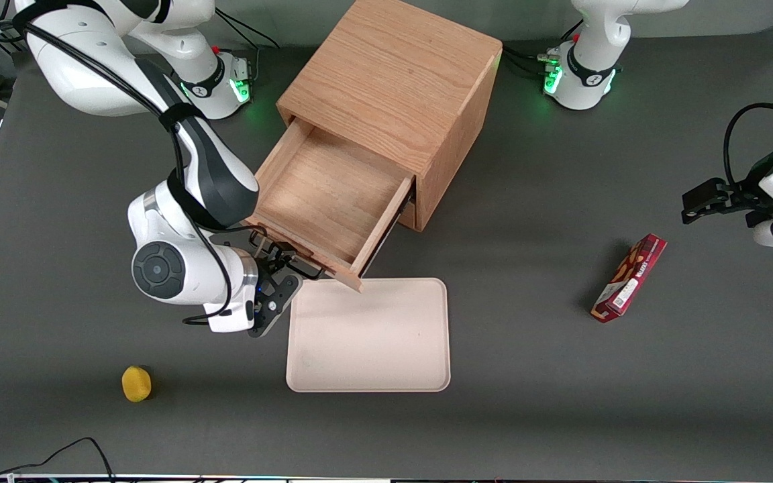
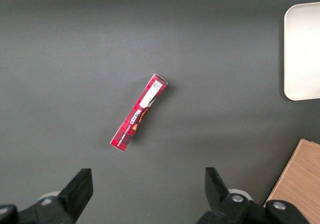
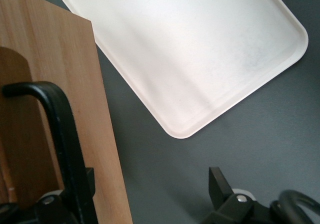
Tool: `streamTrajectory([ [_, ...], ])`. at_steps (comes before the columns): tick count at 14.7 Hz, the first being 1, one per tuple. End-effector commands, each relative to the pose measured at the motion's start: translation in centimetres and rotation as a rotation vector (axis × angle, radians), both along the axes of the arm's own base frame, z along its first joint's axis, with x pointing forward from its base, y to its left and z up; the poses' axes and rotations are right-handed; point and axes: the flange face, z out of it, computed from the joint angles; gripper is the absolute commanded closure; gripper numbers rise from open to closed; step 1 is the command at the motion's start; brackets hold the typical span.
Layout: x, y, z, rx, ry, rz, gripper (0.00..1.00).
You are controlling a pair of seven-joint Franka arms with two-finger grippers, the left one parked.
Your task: Open upper drawer
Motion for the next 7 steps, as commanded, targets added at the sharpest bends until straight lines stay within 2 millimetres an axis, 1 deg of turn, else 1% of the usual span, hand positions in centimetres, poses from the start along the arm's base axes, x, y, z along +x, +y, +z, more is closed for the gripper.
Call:
streamTrajectory([
  [1,1.10,-0.64,-0.23,-0.018,-0.015,0.026,0.00],
  [7,1.39,-1.09,0.03,-0.020,-0.019,0.022,0.00],
])
